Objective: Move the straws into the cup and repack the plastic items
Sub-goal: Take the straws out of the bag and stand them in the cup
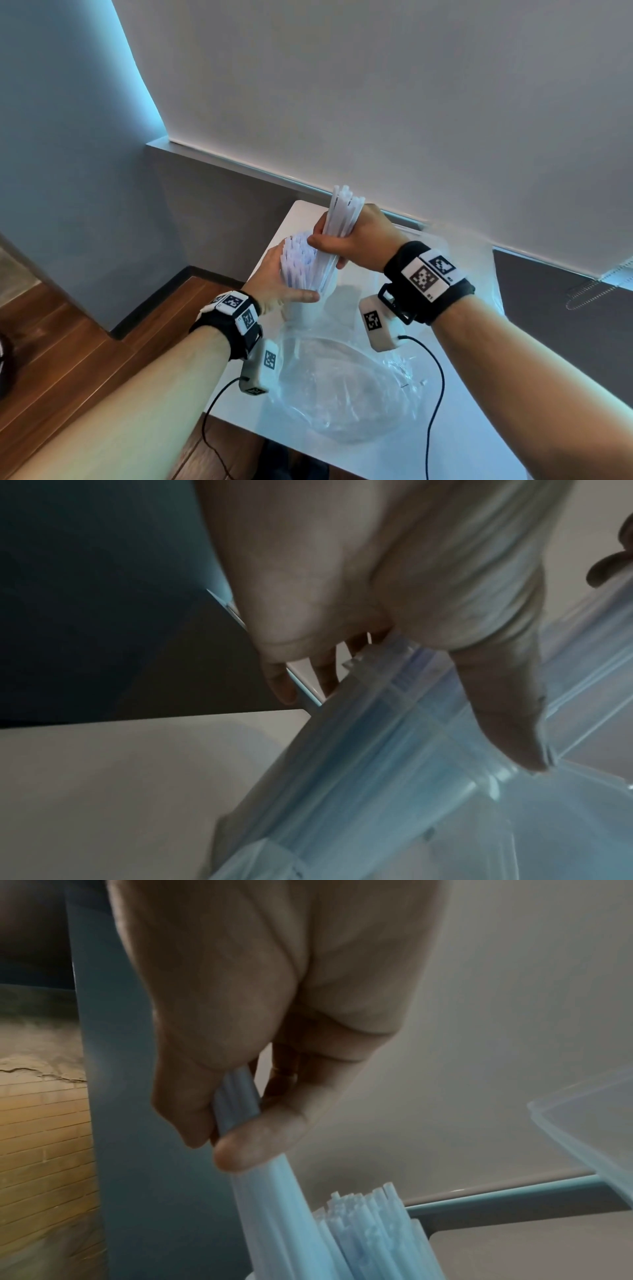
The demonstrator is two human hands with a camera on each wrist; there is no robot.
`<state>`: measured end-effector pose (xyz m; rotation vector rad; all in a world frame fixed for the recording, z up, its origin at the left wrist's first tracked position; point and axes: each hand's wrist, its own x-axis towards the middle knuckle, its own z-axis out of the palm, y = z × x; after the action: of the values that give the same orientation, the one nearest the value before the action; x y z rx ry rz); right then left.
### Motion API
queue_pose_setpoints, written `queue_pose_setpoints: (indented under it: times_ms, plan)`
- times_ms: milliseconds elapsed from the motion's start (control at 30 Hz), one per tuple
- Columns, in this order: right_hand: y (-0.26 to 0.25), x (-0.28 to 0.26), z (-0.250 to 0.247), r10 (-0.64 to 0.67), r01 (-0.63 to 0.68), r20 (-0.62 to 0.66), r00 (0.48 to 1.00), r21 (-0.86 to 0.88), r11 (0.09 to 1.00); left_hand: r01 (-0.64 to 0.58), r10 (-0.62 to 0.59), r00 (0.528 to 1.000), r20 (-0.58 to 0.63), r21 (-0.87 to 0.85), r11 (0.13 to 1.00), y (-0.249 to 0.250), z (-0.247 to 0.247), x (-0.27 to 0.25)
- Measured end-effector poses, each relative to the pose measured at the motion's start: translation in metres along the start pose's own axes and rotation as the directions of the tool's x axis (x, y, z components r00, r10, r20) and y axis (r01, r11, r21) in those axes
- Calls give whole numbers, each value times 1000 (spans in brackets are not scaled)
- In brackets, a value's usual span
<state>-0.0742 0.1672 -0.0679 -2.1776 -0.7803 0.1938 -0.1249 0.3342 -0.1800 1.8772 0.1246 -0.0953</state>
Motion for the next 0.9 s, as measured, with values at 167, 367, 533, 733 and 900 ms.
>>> queue_pose_setpoints:
  times_ms: [167, 367, 533, 733, 900]
  plan:
    - [0, 9, 0, 69, -77, -89, 994, -91, 993, 25, -25, 998, -49, -4, 1000, -13, 2, 7]
    - [-4, 12, 3, 108, -130, -163, 981, -127, 983, 23, -22, 998, -58, 3, 1000, -25, 6, 11]
    - [2, 16, 7, 169, -194, -205, 964, -111, 975, 23, -23, 998, -60, 9, 1000, -28, 6, 12]
    - [34, 8, 32, 239, -258, -101, 966, -257, 931, 25, -22, 999, -48, 47, 999, -26, 4, 12]
    - [40, 1, 23, 120, -133, -135, 983, -89, 987, 32, -29, 998, -55, 59, 998, -28, 4, 11]
